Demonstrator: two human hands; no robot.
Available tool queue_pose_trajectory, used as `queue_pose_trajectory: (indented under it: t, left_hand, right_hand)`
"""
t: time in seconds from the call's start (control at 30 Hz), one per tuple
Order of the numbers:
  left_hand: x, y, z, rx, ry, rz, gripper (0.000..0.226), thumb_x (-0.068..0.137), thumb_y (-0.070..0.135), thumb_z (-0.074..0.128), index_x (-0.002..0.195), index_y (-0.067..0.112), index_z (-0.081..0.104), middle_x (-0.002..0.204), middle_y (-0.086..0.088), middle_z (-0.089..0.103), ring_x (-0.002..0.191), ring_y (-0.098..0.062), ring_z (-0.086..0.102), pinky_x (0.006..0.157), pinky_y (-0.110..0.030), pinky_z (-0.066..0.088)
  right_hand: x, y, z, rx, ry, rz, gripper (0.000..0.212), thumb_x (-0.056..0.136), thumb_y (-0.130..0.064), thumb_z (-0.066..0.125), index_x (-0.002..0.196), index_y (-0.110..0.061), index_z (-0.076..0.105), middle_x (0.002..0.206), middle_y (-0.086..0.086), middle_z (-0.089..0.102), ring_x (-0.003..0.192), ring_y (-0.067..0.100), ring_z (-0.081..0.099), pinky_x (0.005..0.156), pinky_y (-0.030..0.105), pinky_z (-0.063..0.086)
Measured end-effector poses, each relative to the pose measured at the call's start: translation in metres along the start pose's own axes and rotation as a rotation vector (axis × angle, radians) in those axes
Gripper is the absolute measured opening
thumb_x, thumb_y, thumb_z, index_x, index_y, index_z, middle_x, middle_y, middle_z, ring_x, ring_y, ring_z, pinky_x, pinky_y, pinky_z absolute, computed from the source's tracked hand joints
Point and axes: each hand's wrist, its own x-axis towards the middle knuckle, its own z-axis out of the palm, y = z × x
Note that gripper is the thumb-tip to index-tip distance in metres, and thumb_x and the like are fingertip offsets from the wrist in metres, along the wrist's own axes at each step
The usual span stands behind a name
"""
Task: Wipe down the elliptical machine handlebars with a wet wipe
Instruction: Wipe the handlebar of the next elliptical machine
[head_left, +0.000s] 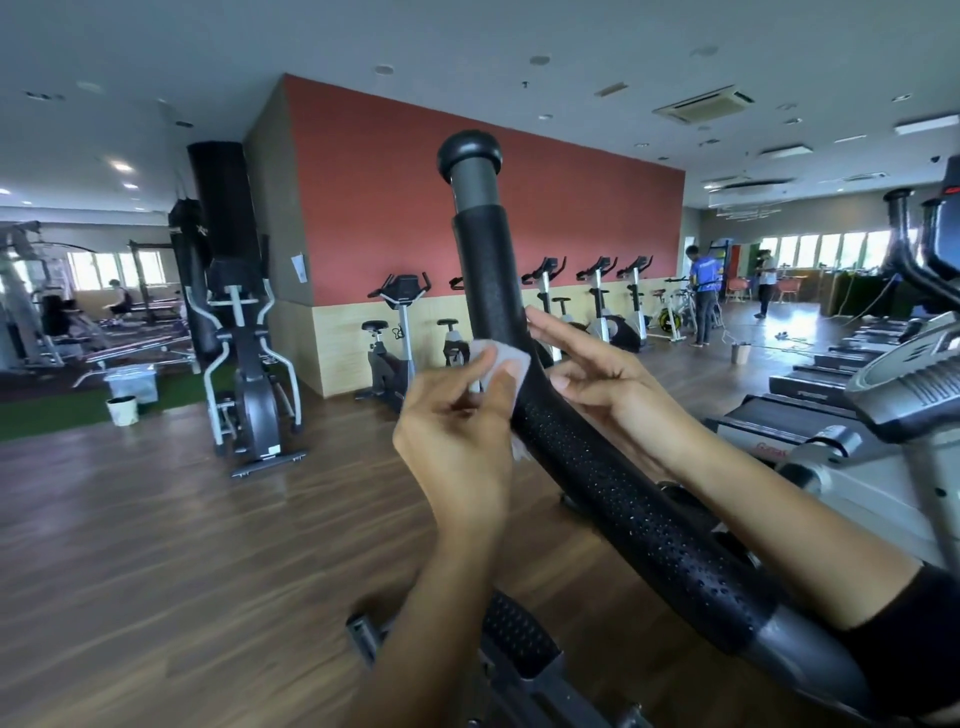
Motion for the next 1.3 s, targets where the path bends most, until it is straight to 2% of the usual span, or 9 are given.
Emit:
queue_pose_trajectory:
  t: [0.07, 0.23, 0.37, 0.53, 0.73, 0.87, 0.97, 1.13, 1.3]
  left_hand:
    - [0.015, 0.004, 0.006, 0.055, 0.025, 0.006, 0.019, 0.074, 0.018, 0.081, 0.092, 0.020, 0.077, 0.082, 0.010, 0.068, 0.064, 0.001, 0.058, 0.069, -0.011, 0.046]
    - [-0.005, 0.008, 0.001, 0.152, 0.019, -0.017, 0.016, 0.073, 0.023, 0.081, 0.084, 0.033, 0.074, 0.079, 0.005, 0.067, 0.069, -0.013, 0.063, 0.071, -0.018, 0.049]
    - [0.015, 0.012, 0.006, 0.189, 0.006, -0.095, 0.022, 0.068, 0.023, 0.085, 0.069, 0.040, 0.071, 0.076, 0.007, 0.071, 0.067, -0.014, 0.065, 0.075, -0.035, 0.057]
    - [0.005, 0.027, 0.011, 0.337, 0.030, -0.068, 0.024, 0.069, 0.023, 0.084, 0.074, 0.039, 0.067, 0.079, 0.013, 0.066, 0.062, -0.001, 0.057, 0.067, -0.019, 0.047]
    - [0.010, 0.038, 0.019, 0.373, 0.096, -0.193, 0.021, 0.067, 0.022, 0.086, 0.070, 0.030, 0.067, 0.080, 0.007, 0.063, 0.065, -0.005, 0.056, 0.069, -0.029, 0.053]
    - [-0.001, 0.041, 0.022, 0.507, 0.105, -0.134, 0.018, 0.069, 0.027, 0.084, 0.075, 0.032, 0.067, 0.079, 0.006, 0.063, 0.068, -0.006, 0.056, 0.066, -0.015, 0.048]
    - [-0.006, 0.043, 0.022, 0.579, 0.077, -0.159, 0.019, 0.069, 0.028, 0.085, 0.075, 0.032, 0.067, 0.073, 0.007, 0.060, 0.063, -0.003, 0.056, 0.060, -0.011, 0.044]
    - [0.005, 0.052, 0.036, 0.644, 0.120, -0.077, 0.018, 0.073, 0.021, 0.082, 0.081, 0.026, 0.067, 0.074, 0.003, 0.061, 0.060, -0.002, 0.052, 0.053, -0.003, 0.038]
    - [-0.019, 0.049, 0.020, 0.665, 0.038, -0.201, 0.020, 0.067, 0.030, 0.086, 0.079, 0.028, 0.070, 0.070, 0.006, 0.062, 0.059, -0.005, 0.053, 0.057, -0.009, 0.041]
  right_hand:
    - [0.000, 0.003, 0.000, 0.025, -0.014, 0.001, 0.064, 0.080, -0.002, 0.051, 0.134, -0.035, 0.051, 0.134, -0.006, 0.059, 0.101, 0.025, 0.058, 0.105, 0.046, 0.039]
    - [-0.001, 0.007, -0.001, 0.029, -0.021, 0.008, 0.063, 0.078, -0.011, 0.055, 0.137, -0.034, 0.050, 0.120, -0.007, 0.063, 0.094, 0.010, 0.061, 0.093, 0.024, 0.044]
    - [-0.001, 0.010, 0.000, 0.090, -0.018, 0.016, 0.059, 0.085, -0.006, 0.057, 0.134, -0.038, 0.052, 0.099, -0.003, 0.064, 0.100, 0.019, 0.058, 0.102, 0.030, 0.043]
    - [-0.004, 0.010, 0.002, 0.112, -0.036, -0.015, 0.057, 0.082, -0.012, 0.057, 0.129, -0.043, 0.049, 0.119, 0.003, 0.063, 0.102, 0.006, 0.059, 0.099, 0.021, 0.044]
    - [-0.001, 0.016, 0.003, 0.253, -0.076, -0.055, 0.061, 0.086, 0.008, 0.051, 0.139, -0.021, 0.041, 0.093, 0.008, 0.062, 0.079, -0.005, 0.061, 0.078, 0.009, 0.045]
    - [-0.003, 0.018, 0.002, 0.278, -0.091, -0.057, 0.060, 0.081, -0.001, 0.055, 0.134, -0.027, 0.044, 0.114, 0.022, 0.062, 0.080, -0.006, 0.057, 0.084, 0.008, 0.043]
    - [-0.003, 0.023, 0.001, 0.299, -0.109, -0.044, 0.060, 0.088, 0.013, 0.047, 0.140, -0.017, 0.041, 0.118, 0.010, 0.056, 0.078, -0.008, 0.054, 0.084, 0.006, 0.042]
    - [-0.004, 0.025, 0.001, 0.338, -0.126, -0.042, 0.061, 0.086, 0.009, 0.051, 0.142, -0.014, 0.041, 0.144, 0.002, 0.046, 0.086, -0.004, 0.051, 0.085, 0.005, 0.040]
    - [-0.009, 0.026, -0.002, 0.372, -0.157, -0.013, 0.060, 0.089, 0.014, 0.045, 0.143, -0.012, 0.039, 0.107, 0.008, 0.057, 0.093, 0.012, 0.048, 0.079, 0.004, 0.042]
